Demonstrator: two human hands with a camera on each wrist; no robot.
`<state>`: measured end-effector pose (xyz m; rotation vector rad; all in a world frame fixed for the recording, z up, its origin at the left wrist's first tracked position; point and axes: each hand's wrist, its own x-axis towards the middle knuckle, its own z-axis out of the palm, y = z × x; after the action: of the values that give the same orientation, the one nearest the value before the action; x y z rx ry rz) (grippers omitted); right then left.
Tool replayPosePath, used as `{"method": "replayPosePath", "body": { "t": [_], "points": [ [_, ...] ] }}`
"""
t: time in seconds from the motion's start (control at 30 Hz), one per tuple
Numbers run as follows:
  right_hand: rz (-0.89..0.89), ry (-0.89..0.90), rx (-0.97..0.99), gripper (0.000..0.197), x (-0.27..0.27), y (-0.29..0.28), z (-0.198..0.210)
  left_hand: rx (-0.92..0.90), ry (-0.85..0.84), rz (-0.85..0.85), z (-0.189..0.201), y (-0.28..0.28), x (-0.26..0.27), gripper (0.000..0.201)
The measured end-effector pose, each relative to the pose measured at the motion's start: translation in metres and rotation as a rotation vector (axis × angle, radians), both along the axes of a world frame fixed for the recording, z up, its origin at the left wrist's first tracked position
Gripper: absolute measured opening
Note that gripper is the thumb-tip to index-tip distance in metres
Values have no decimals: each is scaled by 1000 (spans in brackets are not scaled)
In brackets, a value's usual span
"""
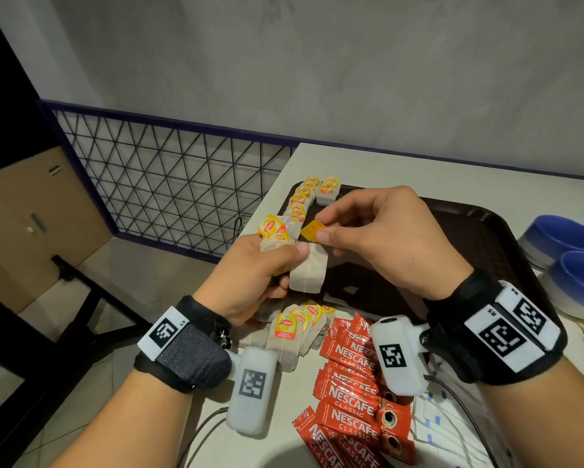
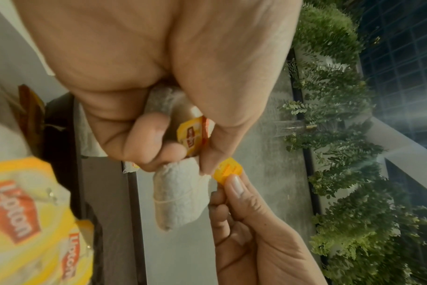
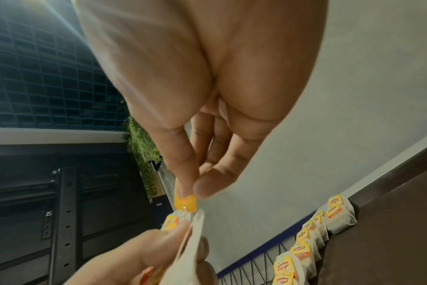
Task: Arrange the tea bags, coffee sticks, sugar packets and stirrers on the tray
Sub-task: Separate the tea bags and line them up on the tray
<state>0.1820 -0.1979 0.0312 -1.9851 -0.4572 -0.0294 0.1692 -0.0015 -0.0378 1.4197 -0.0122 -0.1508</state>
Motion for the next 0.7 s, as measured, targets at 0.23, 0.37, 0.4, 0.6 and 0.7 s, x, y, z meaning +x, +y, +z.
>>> {"method": "replayPosePath", "body": {
  "t": [0.23, 0.37, 0.4, 0.6, 0.7],
  "points": [
    [46, -85, -55, 9, -1, 3, 0, -120, -11, 36, 0, 0, 2, 13],
    [49, -103, -95, 9, -2, 5, -2, -196, -42, 57, 1, 1, 3, 24],
    [40, -119, -113, 10, -2, 5, -2, -202, -45, 59, 2, 1, 2, 18],
    [9, -229, -203, 10, -4, 7, -5, -227, -51, 54, 3, 2, 2, 22],
    [22, -260, -257, 12, -4, 8, -5, -234, -64, 53, 2, 2, 2, 29]
  ]
}}
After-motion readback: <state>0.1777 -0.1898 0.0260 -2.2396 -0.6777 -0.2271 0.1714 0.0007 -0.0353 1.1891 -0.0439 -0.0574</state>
